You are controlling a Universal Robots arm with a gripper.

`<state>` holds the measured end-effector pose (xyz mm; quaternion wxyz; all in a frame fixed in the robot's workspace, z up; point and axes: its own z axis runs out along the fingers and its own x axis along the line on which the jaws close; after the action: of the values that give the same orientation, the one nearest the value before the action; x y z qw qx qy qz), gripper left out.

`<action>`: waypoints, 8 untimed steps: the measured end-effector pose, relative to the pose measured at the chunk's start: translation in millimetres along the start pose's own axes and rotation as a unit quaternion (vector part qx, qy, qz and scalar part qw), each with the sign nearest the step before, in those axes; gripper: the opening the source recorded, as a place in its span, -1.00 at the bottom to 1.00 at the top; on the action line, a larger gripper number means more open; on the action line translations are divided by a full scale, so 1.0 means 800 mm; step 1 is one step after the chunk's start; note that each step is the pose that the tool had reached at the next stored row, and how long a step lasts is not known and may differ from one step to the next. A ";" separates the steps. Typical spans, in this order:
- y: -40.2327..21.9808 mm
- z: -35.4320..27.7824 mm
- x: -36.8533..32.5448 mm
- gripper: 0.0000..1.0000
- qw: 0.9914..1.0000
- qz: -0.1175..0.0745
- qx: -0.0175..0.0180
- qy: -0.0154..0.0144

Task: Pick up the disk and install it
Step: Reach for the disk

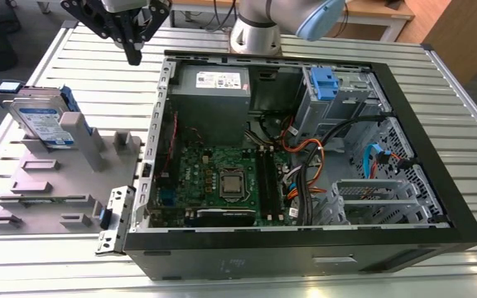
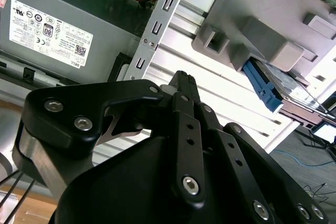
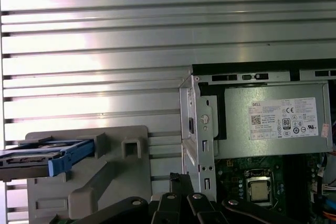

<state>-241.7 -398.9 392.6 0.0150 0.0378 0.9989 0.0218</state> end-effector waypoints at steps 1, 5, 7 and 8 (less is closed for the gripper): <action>0.0000 0.0000 0.0000 -0.79 1.000 0.000 0.000 0.000; 0.0000 0.0000 0.0001 -0.79 1.000 0.000 0.000 0.000; 0.0000 0.0000 0.0003 -0.79 1.000 0.000 0.000 0.000; -0.0001 0.0001 0.0005 -0.79 1.000 0.000 0.000 0.000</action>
<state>-242.1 -398.9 392.5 0.0150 0.0378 0.9989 0.0218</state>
